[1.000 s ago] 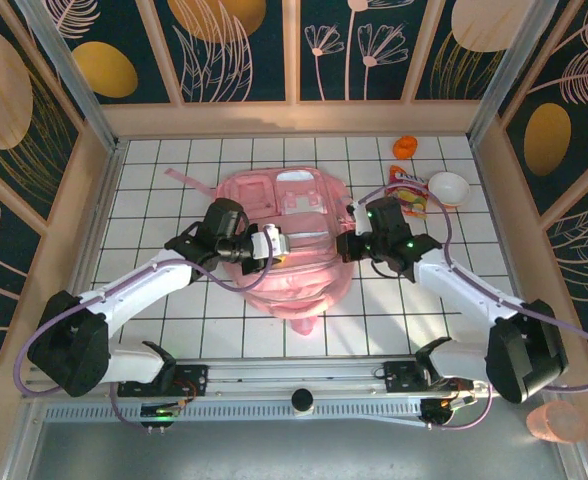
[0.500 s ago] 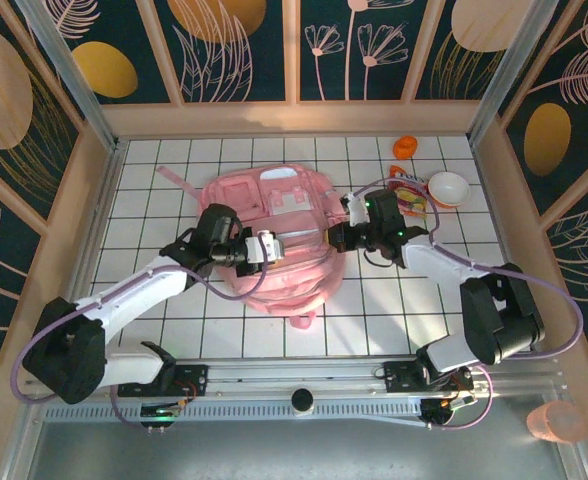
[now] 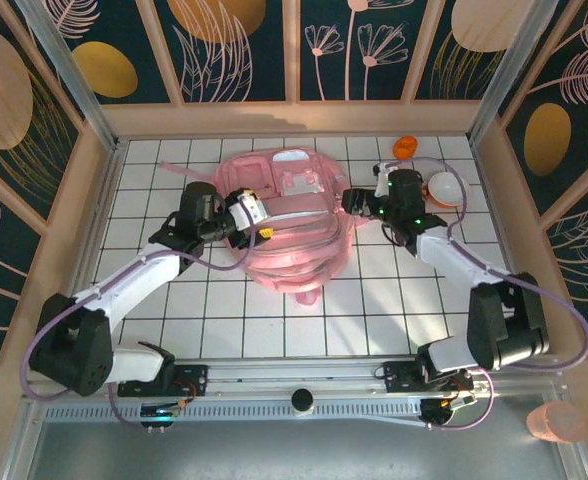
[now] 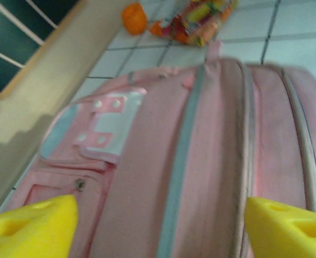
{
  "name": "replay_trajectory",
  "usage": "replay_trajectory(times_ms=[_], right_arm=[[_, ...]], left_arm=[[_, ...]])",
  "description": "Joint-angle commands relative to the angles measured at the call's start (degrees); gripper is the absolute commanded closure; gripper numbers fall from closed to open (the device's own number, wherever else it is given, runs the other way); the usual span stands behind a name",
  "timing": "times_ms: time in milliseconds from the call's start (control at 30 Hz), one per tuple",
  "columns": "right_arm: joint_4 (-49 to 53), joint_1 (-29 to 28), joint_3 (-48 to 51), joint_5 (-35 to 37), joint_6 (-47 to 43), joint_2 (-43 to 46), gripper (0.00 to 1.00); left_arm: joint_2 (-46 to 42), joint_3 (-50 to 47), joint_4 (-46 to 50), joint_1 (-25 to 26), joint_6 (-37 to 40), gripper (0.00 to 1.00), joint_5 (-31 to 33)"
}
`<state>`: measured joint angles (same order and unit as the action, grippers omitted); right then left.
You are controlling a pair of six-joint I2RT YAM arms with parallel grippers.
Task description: Pack the student bag
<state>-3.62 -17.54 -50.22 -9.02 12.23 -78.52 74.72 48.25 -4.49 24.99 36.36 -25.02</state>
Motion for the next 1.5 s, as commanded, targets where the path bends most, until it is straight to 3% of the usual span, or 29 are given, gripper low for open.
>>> replay_trajectory(times_ms=[0,100,233,300,500,733,800,867,967,1033,1100,1133,1200,1233,1467], right_arm=[[1.0,1.0,-2.1,8.7,-4.4,7.6,0.01],[-0.1,4.7,-0.1,11.1,-7.5,12.8,0.01],[-5.4,12.3,6.8,10.3,-8.3,18.6,0.01],[-8.5,15.9,11.1,8.8,-7.6,20.4,0.01],[-23.6,19.8,26.8,8.1,-9.8,20.9,0.01],[-51.3,19.8,41.1,6.9,-11.5,13.1,0.01],[-62.9,19.7,43.8,6.0,-11.5,7.1,0.01],[-65.4,19.3,42.4,3.4,-12.7,3.6,0.01],[-72.7,18.3,40.7,1.8,-15.1,-5.9,0.01],[-81.6,18.8,40.8,4.8,-13.4,-12.7,0.01],[-69.3,20.0,36.7,6.6,-11.1,-10.3,0.01],[-72.2,19.8,37.7,6.5,-11.5,-10.8,0.01],[-70.1,19.6,36.9,6.5,-11.6,-10.5,0.01],[-70.4,19.9,37.1,6.1,-11.4,-10.5,0.01],[-70.6,19.8,37.1,6.2,-11.4,-10.6,0.01]], left_arm=[[-6.8,0.7,-4.2,-0.6,-9.5,0.02,2.8],[-12.6,-3.6,-11.6,-2.0,-17.3,0.01,14.0],[-19.7,-14.0,-26.0,-4.4,-25.6,0.01,35.9],[-22.0,-19.0,-31.4,-6.0,-29.7,0.01,43.9],[-21.5,-32.5,-42.4,-10.8,-39.6,0.01,54.9],[-8.4,-42.4,-59.6,-11.6,-40.3,0.01,57.8],[-3.0,-43.8,-69.7,-11.9,-37.9,0.01,56.8],[1.9,-43.8,-77.7,-12.5,-33.8,0.01,53.1],[13.6,-44.8,-94.3,-13.1,-33.0,0.01,55.5],[11.5,-45.5,-90.2,-14.3,-35.4,0.01,54.6],[10.7,-40.2,-76.4,-19.8,-41.2,0.01,48.5],[14.1,-36.6,-75.2,-22.1,-42.2,0.01,46.6],[11.8,-35.4,-69.1,-23.1,-43.4,0.01,44.0],[13.1,-36.0,-72.6,-23.2,-43.3,0.01,44.1],[12.3,-36.1,-71.2,-23.1,-43.2,0.01,44.0]])
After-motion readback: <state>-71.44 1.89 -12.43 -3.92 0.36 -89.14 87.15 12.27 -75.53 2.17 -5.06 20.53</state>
